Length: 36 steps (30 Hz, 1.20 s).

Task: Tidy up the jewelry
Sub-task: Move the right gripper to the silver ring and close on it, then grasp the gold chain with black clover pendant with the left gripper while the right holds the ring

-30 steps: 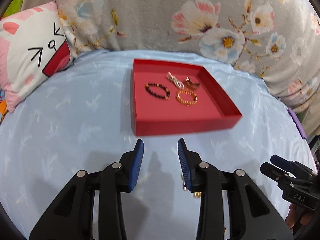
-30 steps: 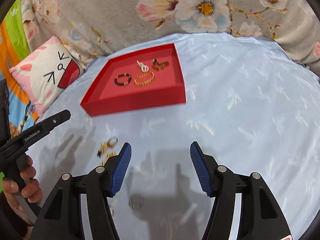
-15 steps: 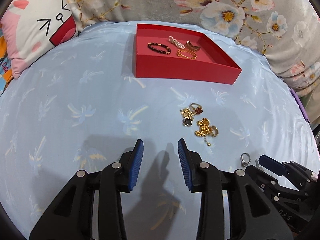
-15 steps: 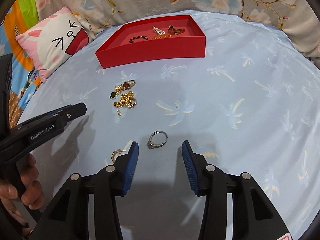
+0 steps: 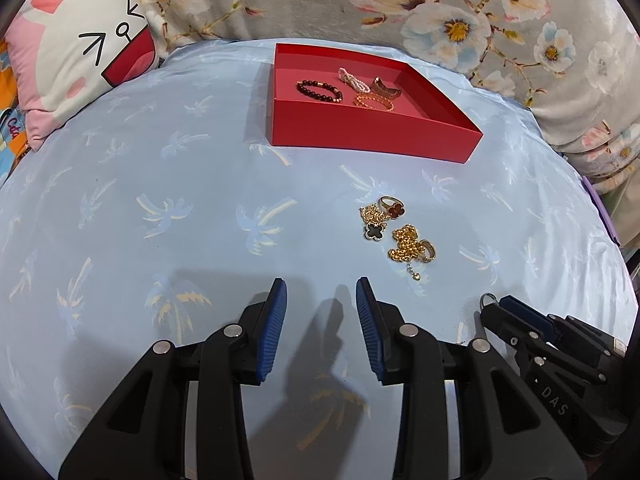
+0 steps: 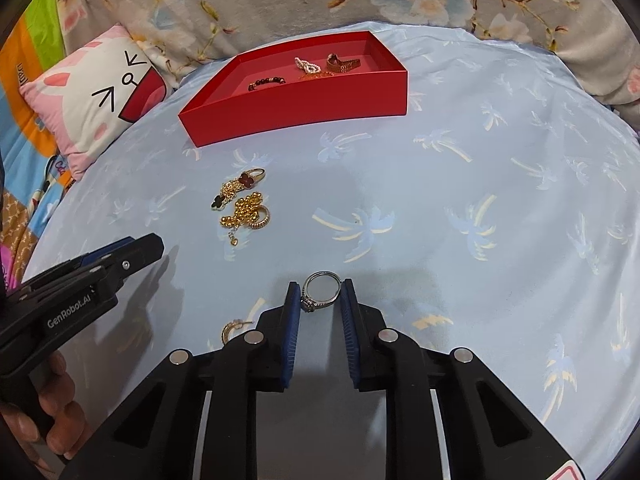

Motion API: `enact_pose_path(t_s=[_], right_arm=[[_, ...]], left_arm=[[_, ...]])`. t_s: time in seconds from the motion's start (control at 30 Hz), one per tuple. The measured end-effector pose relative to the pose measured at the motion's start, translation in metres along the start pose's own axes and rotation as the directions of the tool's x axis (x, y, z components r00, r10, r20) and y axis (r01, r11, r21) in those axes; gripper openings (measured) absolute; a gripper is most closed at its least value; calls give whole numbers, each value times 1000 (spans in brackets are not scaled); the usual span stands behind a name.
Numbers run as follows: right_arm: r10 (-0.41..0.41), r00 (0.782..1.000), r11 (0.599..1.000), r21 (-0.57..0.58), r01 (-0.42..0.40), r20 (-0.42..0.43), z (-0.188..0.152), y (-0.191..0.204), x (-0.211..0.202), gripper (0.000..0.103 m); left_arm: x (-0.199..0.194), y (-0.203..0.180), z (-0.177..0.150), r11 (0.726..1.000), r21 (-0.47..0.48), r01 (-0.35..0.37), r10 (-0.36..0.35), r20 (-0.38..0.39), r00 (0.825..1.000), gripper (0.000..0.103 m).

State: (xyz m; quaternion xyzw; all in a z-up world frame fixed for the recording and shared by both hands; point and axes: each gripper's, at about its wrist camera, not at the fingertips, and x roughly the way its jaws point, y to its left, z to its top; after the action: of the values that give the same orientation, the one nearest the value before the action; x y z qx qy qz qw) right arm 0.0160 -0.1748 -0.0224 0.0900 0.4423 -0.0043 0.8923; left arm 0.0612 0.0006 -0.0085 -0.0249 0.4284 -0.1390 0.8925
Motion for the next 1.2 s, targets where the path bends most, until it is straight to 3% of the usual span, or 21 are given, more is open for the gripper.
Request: enact_pose_path(t_s=[0.1,0.17,0.7,0.87,0.97,1.13,1.2], right_arm=[[-6,1000,1000,-1,6,5,0,0,0,16],[-6,1000,1000,9,6,5,0,-2,0,8],[13,1000,998,64,-14,20,6,-19,-5,8],[25,999,996,83,-27,28,9,-24,-9,8],[27,999,996,85,-30,32,11,-25,-10,8],[31,999,995,95,-34,35,12,-27,-10,8],[32,999,995,98,-35,34,12,-28,-10,8]], left_arm=[[0,0,0,1000,0,0,0,1,1000,35],[0,0,0,1000,-2,3,-3,-2,1000,35],[25,-16,23,996,15,83,-83,-22,996,34],[39,-26,31,996,41,79,-78,-23,997,33],[46,-31,35,996,62,68,-67,-19,998,29],[51,-36,35,995,99,31,-32,1,999,12],[51,-37,35,994,108,24,-25,7,1000,12]])
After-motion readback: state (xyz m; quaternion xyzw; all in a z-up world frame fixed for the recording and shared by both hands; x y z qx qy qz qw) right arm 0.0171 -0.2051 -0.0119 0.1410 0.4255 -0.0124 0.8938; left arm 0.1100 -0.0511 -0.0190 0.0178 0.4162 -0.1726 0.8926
